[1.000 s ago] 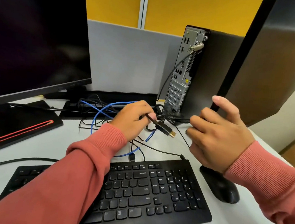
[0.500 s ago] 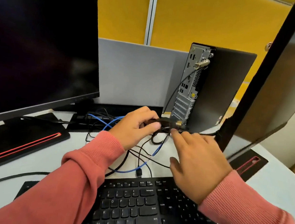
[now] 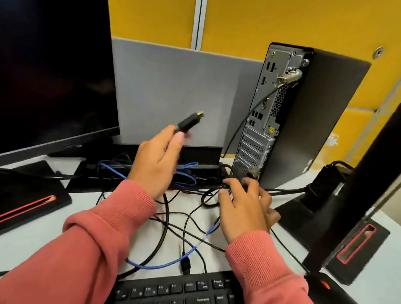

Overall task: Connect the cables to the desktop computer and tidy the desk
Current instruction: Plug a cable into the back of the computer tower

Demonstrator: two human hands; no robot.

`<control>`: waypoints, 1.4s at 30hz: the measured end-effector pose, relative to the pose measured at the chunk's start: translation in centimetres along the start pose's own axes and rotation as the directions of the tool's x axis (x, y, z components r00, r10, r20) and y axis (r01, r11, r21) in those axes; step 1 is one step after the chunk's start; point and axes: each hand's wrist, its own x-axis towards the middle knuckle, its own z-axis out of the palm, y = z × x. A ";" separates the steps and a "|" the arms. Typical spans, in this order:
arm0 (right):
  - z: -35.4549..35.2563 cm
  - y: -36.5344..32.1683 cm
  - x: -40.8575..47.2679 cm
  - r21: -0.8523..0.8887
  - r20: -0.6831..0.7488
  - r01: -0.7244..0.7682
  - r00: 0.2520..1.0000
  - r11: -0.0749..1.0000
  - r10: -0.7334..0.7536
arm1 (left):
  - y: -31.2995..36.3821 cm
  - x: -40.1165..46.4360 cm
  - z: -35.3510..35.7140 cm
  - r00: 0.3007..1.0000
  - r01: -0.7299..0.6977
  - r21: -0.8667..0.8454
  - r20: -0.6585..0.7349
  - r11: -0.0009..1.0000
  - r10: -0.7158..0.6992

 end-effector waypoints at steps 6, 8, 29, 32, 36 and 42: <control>0.5 1.5 -0.2 0.174 -0.139 -0.021 0.989 0.985 0.046 | -1.5 0.1 -2.1 0.984 0.048 0.086 -0.176 0.995 -0.032; 0.2 1.6 -0.1 0.264 -0.151 -0.011 0.987 0.965 0.053 | -1.7 -0.1 -2.8 0.990 0.026 0.135 -0.140 0.991 -0.007; -0.1 2.4 0.5 0.747 -0.164 0.078 0.984 0.661 0.070 | 5.4 -0.6 -3.6 0.814 -0.340 0.134 0.538 0.931 0.220; -1.1 1.3 -0.1 0.816 -0.188 0.139 0.982 0.561 0.029 | 5.5 -1.6 -3.1 0.713 -0.231 0.096 0.694 0.968 0.101; -2.6 -0.6 -0.8 0.872 -0.264 0.266 0.963 0.411 -0.061 | 6.0 -0.6 -1.2 0.762 0.137 0.048 0.633 0.989 -0.136; -3.3 -2.0 -0.9 0.768 -0.407 0.491 0.870 0.411 -0.280 | 4.5 -0.9 -0.3 0.851 -0.075 0.092 0.524 0.993 0.016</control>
